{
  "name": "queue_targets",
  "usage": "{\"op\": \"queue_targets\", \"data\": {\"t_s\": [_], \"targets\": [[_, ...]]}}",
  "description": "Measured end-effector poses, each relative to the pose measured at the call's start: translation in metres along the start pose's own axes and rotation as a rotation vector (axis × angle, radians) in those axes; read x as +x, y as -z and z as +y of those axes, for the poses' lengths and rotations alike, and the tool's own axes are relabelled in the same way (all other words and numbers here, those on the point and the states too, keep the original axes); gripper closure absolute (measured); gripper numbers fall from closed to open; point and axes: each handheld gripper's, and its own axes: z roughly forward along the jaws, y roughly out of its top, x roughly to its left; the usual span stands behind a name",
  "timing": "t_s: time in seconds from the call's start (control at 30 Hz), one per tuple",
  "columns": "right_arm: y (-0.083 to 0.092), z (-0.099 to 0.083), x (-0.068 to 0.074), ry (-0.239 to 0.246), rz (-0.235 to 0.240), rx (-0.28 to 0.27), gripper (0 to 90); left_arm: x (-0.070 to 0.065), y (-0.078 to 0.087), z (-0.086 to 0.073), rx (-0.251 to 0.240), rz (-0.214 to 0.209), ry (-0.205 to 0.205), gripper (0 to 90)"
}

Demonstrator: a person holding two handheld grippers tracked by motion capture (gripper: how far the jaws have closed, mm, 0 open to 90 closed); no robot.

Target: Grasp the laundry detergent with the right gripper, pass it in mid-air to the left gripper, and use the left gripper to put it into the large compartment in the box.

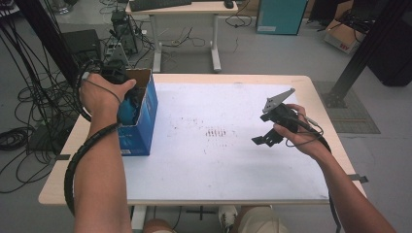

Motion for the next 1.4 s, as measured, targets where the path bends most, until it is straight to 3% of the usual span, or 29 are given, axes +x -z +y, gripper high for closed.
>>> {"op": "queue_targets", "data": {"t_s": [0.37,0.57,0.77,1.4], "targets": [[-0.006,-0.001,-0.003,-0.014,0.003,0.012,5.0,-0.005,-0.019,-0.001,-0.029,0.025,-0.022,37.8],[-0.006,-0.002,-0.004,-0.016,0.001,0.013,5.0,-0.004,-0.027,-0.004,-0.014,0.048,-0.034,37.8],[-0.005,-0.002,-0.005,-0.019,-0.002,0.017,5.0,-0.003,-0.038,-0.007,0.003,0.045,-0.042,37.8],[0.001,0.002,-0.008,-0.03,-0.014,0.015,5.0,0.005,-0.039,-0.012,-0.024,0.015,-0.033,37.7]]}}
